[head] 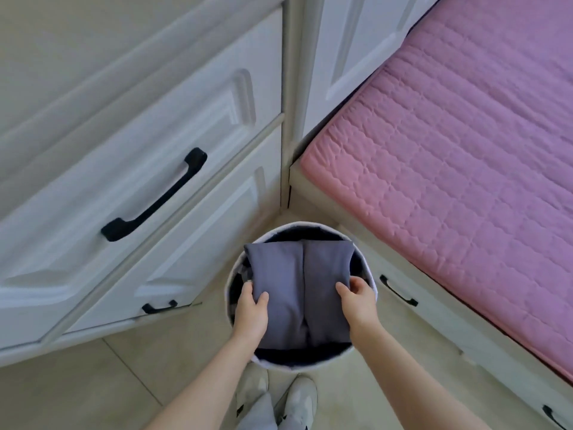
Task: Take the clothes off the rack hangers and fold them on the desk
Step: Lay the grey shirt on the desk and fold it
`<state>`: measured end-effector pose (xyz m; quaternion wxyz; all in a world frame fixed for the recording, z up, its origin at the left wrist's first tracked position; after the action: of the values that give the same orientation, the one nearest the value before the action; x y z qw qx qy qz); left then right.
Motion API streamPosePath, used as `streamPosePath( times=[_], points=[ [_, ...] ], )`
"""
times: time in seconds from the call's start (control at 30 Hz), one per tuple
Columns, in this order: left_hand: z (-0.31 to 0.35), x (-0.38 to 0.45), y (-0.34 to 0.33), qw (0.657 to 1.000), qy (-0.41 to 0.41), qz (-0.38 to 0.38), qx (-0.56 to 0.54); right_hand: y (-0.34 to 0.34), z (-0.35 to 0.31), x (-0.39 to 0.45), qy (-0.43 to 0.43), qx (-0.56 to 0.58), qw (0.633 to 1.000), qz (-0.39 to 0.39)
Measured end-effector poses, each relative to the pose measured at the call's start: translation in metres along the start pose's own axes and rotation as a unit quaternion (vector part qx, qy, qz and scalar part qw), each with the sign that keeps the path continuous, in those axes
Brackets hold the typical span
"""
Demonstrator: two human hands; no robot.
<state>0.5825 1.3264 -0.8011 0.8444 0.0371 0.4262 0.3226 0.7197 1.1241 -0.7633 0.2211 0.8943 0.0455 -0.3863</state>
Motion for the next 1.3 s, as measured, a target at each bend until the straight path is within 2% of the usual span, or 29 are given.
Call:
streamPosePath(
  times=[0.23, 0.57, 0.77, 0.87, 0.97, 1.1, 1.3],
  points=[
    [-0.053, 0.05, -0.032, 0.999, 0.036, -0.015, 0.031, -0.039, 0.049, 0.052, 0.008, -0.081, 0.997, -0.009],
    [-0.074, 0.108, -0.047, 0.995, 0.09, -0.008, 0.043, -0.047, 0.065, 0.109, 0.013, -0.204, 0.979, -0.003],
    [-0.083, 0.125, -0.044, 0.985, 0.069, 0.042, 0.152, -0.054, 0.081, 0.125, -0.014, -0.239, 0.971, 0.023],
    [-0.086, 0.123, -0.05, 0.974, 0.069, -0.004, 0.216, -0.055, 0.084, 0.121, -0.038, -0.222, 0.974, 0.006],
    [-0.077, 0.113, -0.054, 0.975, 0.092, -0.043, 0.199, -0.057, 0.075, 0.108, -0.046, -0.157, 0.986, -0.035],
    [-0.041, 0.081, -0.055, 0.978, 0.092, -0.119, 0.144, -0.046, 0.037, 0.074, -0.001, -0.147, 0.986, -0.073],
    [0.034, 0.027, -0.026, 0.989, 0.068, -0.109, 0.076, -0.005, -0.019, 0.016, 0.038, -0.143, 0.987, -0.065]
  ],
)
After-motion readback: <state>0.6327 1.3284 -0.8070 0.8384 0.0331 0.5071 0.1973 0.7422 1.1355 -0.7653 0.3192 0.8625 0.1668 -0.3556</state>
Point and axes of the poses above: each hand's wrist, its own x-axis towards the middle knuckle, its own y-axis out of the back of the hand, z = x × y, the point moved 9 cm from there along x, towards the middle knuckle, and after that the axes turned 3 degrees about z, right-handed, at the moved point
